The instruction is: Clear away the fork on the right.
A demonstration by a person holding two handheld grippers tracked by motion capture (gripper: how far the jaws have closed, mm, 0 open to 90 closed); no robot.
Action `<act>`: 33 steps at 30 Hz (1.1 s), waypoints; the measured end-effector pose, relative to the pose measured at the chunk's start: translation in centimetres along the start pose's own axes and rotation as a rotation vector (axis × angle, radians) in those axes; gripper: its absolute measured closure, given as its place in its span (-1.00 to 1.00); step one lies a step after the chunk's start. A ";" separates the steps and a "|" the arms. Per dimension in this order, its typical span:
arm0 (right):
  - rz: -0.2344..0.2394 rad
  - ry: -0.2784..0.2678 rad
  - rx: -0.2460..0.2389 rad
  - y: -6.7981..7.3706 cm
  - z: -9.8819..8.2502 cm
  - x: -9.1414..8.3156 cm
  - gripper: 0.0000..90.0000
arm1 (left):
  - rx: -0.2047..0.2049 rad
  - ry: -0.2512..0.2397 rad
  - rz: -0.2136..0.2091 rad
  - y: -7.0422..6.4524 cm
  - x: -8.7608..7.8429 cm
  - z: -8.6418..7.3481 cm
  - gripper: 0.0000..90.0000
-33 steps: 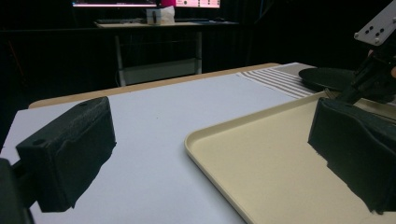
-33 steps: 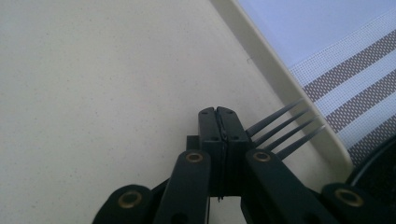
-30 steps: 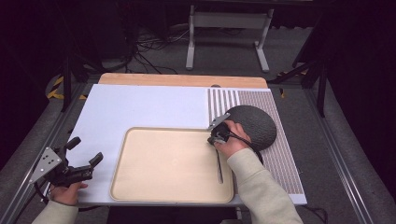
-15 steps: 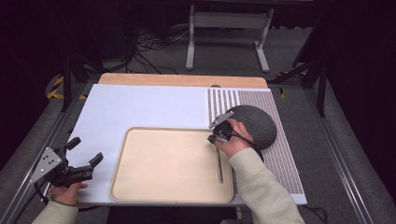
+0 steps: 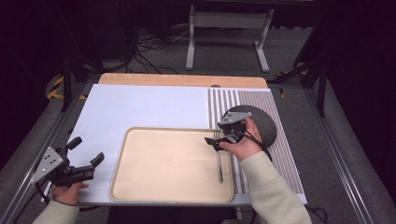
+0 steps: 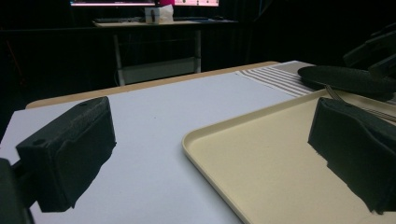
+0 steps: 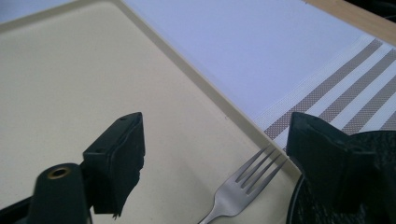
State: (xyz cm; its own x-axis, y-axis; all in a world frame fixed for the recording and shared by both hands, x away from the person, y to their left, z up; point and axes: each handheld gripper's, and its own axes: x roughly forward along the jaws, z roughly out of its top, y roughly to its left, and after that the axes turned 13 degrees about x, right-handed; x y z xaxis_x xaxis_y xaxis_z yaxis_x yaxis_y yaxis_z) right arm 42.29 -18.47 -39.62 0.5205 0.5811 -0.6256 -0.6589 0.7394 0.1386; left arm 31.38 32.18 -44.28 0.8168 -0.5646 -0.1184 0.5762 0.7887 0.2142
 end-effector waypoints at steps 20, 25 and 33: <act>0.004 -0.220 -0.040 -1.2 -2.7 -5.9 -0.69 | -0.004 -0.001 -0.012 -0.1 0.9 0.1 -0.97; 0.023 -0.284 -0.021 -1.8 -3.9 -7.0 -0.69 | -0.007 -0.001 -0.010 -0.1 0.9 0.1 -0.97; 0.030 -0.338 -0.008 -2.6 -5.8 -8.2 -0.70 | -0.005 0.005 -0.010 -0.1 0.9 0.1 -0.97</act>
State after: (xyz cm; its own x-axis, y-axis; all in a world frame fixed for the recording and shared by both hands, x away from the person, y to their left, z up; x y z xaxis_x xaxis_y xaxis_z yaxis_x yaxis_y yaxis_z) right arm 36.58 -27.11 -39.29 0.6503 0.6836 -0.3313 -0.6803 0.7182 0.1466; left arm 32.06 31.53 -44.36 0.8113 -0.5711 -0.1249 0.5843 0.7844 0.2083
